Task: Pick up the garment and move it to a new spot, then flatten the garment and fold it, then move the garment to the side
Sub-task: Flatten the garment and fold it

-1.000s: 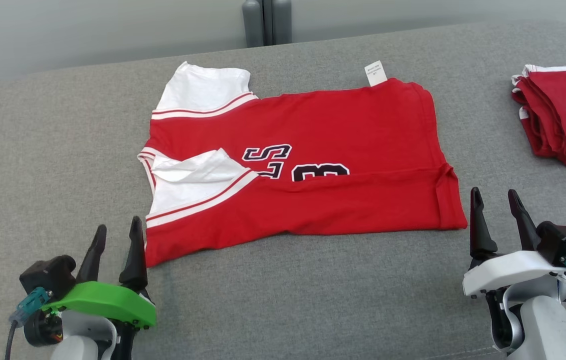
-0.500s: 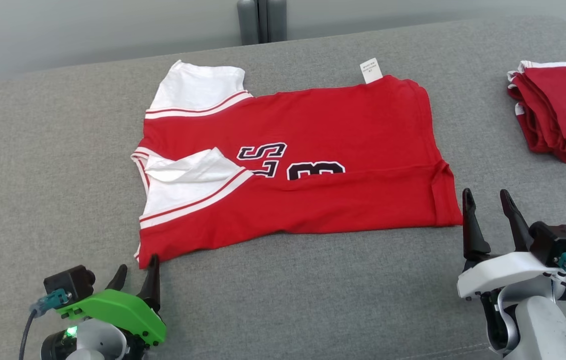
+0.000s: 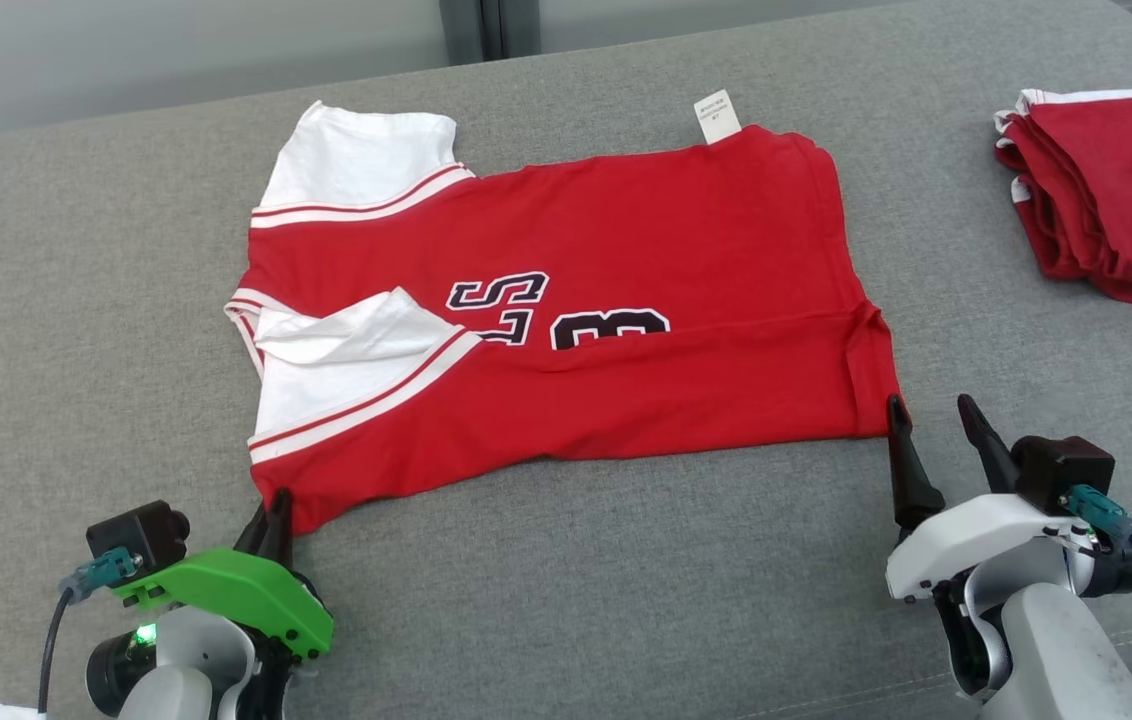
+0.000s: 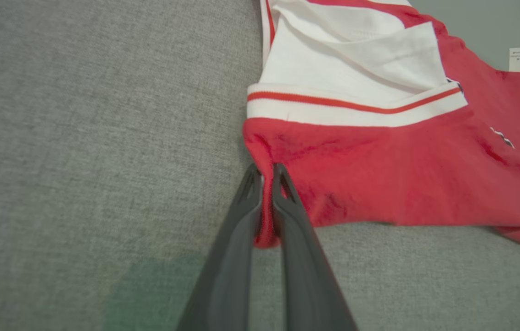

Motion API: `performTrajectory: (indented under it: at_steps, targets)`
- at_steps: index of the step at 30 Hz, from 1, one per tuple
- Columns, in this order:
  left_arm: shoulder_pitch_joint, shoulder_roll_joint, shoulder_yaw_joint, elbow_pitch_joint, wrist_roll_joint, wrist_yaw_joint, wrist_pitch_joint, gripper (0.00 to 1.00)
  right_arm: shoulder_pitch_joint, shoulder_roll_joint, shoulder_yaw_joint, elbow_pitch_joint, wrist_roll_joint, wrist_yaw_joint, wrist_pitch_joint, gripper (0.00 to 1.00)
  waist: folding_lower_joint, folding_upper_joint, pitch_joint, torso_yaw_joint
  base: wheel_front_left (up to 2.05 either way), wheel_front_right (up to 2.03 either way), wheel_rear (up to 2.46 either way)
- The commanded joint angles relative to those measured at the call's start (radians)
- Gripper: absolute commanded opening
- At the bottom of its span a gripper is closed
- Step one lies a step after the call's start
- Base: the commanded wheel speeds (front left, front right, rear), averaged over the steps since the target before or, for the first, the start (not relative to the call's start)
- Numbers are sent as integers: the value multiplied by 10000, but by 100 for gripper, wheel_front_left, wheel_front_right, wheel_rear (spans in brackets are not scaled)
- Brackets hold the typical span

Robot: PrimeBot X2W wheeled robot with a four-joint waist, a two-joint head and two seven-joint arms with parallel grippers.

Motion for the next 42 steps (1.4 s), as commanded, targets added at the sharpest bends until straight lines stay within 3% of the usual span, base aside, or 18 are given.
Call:
performTrajectory:
  at_steps: [1, 13, 14, 15, 16, 21, 26, 35, 40, 41, 42]
  targets:
    - [-141, -3, -8, -75, -25, -61, -99, 0, -189, -20, 84, 226, 87, -16, 46, 100, 0, 0, -1, 77, 0, 0, 0]
    - [124, 49, -76, -695, -45, -33, -301, 0, -1040, -20, -148, 2713, -526, -17, 131, 98, 0, 0, -128, 538, 0, 0, 0]
    - [161, 56, -77, -732, -52, -26, -313, 0, -1093, -20, -136, 2816, -520, -17, 93, 42, 0, 0, -150, 546, 0, 0, 0]
    - [194, 68, -73, -765, -58, -23, -319, 0, -1133, -19, -98, 2926, -462, -17, 96, 29, 0, 0, -180, 549, 0, 0, 0]
    - [237, 86, -67, -822, -66, -10, -326, 0, -1172, -19, -56, 3060, -396, -17, 89, 0, 0, 0, -237, 544, 0, 0, 0]
    - [412, 161, -96, -1180, -16, -8, -371, 0, -1247, -42, -183, 3029, -354, -20, -83, 0, 0, 0, -496, 498, 0, 0, 0]
    - [872, 320, -160, -1937, 50, 44, -258, 0, -859, -35, -532, 2209, -652, -20, 45, 0, 0, 0, -787, 432, 0, 0, 0]
    - [3222, 429, -385, -4220, -84, 525, 407, 0, 1198, -29, -782, -777, -731, -18, 1544, 0, 0, 0, -900, 452, 0, 0, 0]
    - [4047, 206, -541, -4528, -205, 807, 601, 0, 2334, -32, -965, -1938, -250, -20, 2143, 0, 0, 0, -810, 481, 0, 0, 0]
    - [4092, 136, -578, -4486, -258, 837, 612, 0, 2477, -32, -1012, -2075, -204, -18, 2196, 8, 0, 0, -787, 478, 0, 0, 0]
    - [4114, 122, -583, -4436, -245, 882, 626, 33, 2553, -31, -1008, -2144, -115, -18, 2253, 35, 0, 0, -771, 468, 0, 0, 0]
